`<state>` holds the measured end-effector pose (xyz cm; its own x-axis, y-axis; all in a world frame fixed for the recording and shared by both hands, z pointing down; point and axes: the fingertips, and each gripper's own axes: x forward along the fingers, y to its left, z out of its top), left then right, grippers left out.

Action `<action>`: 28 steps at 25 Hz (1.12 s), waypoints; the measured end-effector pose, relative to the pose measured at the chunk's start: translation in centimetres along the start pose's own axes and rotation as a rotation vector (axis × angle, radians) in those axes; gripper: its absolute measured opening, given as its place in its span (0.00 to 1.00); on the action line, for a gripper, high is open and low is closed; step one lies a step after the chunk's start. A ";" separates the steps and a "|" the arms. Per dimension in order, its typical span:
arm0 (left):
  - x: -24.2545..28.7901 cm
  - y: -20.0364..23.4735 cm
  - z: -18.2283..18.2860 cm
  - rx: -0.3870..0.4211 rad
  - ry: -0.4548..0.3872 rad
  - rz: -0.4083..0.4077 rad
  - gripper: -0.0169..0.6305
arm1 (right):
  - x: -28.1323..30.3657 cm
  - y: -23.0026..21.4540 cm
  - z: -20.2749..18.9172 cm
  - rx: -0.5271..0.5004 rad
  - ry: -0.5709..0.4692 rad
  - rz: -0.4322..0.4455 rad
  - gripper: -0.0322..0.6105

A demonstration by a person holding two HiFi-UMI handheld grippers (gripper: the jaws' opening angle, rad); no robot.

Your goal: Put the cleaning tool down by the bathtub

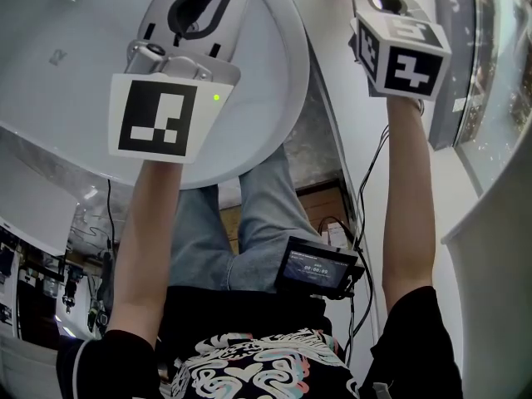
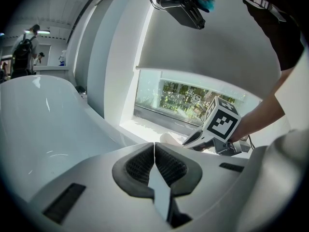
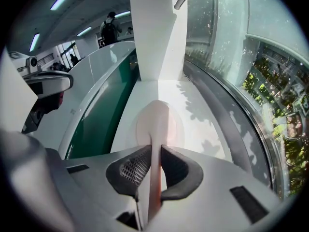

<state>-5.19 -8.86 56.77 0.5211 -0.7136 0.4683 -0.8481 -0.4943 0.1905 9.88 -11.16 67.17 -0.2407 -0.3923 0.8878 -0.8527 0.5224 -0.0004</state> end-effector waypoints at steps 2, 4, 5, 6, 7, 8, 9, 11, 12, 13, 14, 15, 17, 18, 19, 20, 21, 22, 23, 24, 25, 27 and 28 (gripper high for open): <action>-0.1 0.0 -0.1 -0.002 0.001 0.002 0.05 | -0.2 0.2 0.4 0.002 -0.024 0.008 0.17; -0.2 0.0 -0.2 -0.002 0.004 0.003 0.05 | -0.5 0.5 0.8 0.007 -0.052 0.023 0.17; -0.3 -0.1 -0.2 -0.002 0.003 0.004 0.05 | -0.6 0.5 1.0 0.009 -0.058 0.028 0.17; -0.3 -0.1 -0.2 -0.002 0.002 0.004 0.05 | -0.7 0.6 1.1 0.011 -0.060 0.030 0.17; -0.4 -0.1 -0.2 -0.003 0.001 0.005 0.05 | -0.8 0.5 1.2 0.012 -0.061 0.029 0.17; -0.4 0.0 0.0 -0.002 0.000 0.006 0.05 | -0.9 0.4 1.4 0.014 -0.063 0.026 0.17; -0.3 0.0 0.1 -0.001 -0.002 0.007 0.05 | -1.1 0.3 1.5 0.017 -0.067 0.022 0.17; -0.3 -0.1 0.6 0.005 -0.010 0.008 0.05 | -1.3 0.1 1.6 0.026 -0.076 0.018 0.17; -0.3 -0.1 0.9 0.009 -0.013 0.008 0.05 | -1.5 0.0 1.5 0.030 -0.080 0.015 0.17; -0.4 -0.2 1.1 0.011 -0.017 0.008 0.05 | -1.8 -0.1 1.5 0.034 -0.083 0.011 0.17; -0.5 -0.3 1.4 0.012 -0.022 0.009 0.05 | -2.1 -0.2 1.5 0.037 -0.087 0.006 0.17; -0.6 -0.3 1.7 0.014 -0.029 0.010 0.05 | -2.4 -0.3 1.5 0.041 -0.092 0.000 0.17; -0.8 -0.3 2.4 0.017 -0.039 0.013 0.05 | -3.0 -0.4 1.6 0.053 -0.102 -0.010 0.17; -1.0 -0.3 2.6 0.018 -0.040 0.014 0.05 | -3.4 -0.3 1.7 0.059 -0.105 -0.010 0.17; -1.2 -0.3 2.9 0.017 -0.039 0.017 0.05 | -3.8 -0.2 1.7 0.065 -0.107 -0.005 0.17; -1.3 -0.3 3.1 0.019 -0.037 0.018 0.05 | -4.2 0.0 1.7 0.070 -0.110 0.001 0.17; -1.4 -0.3 3.4 0.023 -0.035 0.018 0.05 | -4.5 0.1 1.8 0.072 -0.116 0.005 0.17; -1.5 -0.4 3.6 0.028 -0.037 0.017 0.05 | -4.9 0.1 1.9 0.071 -0.124 0.002 0.16; -1.5 -0.4 3.9 0.033 -0.042 0.014 0.05 | -5.2 0.0 2.0 0.065 -0.133 -0.008 0.14; -1.5 -0.5 4.2 0.038 -0.048 0.011 0.05 | -5.5 0.0 2.1 0.059 -0.140 -0.020 0.13; -1.6 -0.7 4.4 0.043 -0.052 0.008 0.05 | -5.7 0.1 2.1 0.055 -0.144 -0.028 0.12; -1.9 -0.9 4.8 0.058 -0.052 0.005 0.05 | -6.3 0.4 2.2 0.054 -0.157 -0.033 0.11; -2.0 -1.1 5.0 0.065 -0.052 0.005 0.05 | -6.6 0.5 2.4 0.053 -0.166 -0.035 0.10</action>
<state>-4.83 -9.40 51.29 0.5224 -0.7401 0.4235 -0.8438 -0.5204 0.1312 9.97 -10.11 60.21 -0.2800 -0.5313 0.7996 -0.8841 0.4672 0.0008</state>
